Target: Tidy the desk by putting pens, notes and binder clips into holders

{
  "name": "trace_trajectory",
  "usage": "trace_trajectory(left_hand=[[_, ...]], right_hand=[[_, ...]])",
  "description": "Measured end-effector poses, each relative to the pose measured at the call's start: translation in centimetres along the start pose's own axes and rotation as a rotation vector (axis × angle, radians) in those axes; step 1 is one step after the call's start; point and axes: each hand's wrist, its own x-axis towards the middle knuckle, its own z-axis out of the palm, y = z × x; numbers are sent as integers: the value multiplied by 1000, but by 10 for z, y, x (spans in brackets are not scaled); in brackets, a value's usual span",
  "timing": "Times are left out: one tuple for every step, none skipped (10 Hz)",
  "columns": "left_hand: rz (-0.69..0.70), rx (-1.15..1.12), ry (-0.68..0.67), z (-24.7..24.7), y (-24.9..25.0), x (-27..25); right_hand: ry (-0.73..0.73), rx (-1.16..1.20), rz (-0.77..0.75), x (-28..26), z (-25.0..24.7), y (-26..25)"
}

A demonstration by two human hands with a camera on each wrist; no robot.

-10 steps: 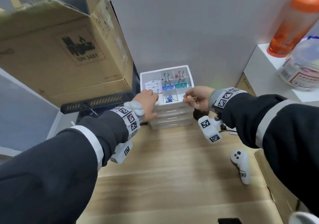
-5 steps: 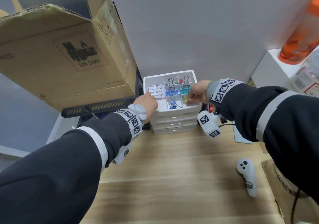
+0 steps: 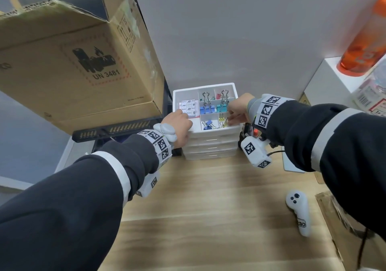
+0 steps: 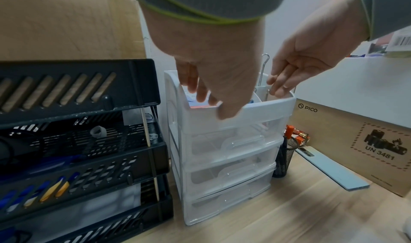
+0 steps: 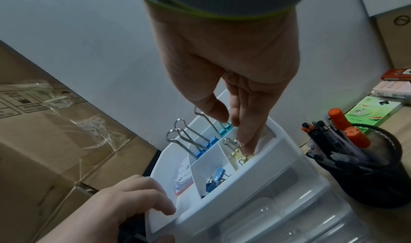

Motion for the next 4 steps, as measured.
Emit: trace_trajectory(left_hand=[[19,-147,119,8,2,-2],[19,-230,173,11,5,-5],[33,-257,195,11,9,-7],[26,-310,225,10,14,-9]], right_hand=[[42,9,69,-11,1,-2],[65,-13,92,-24,0,1],[72,4,87,-27,-2,10],[67,19,90,-27,-3,27]])
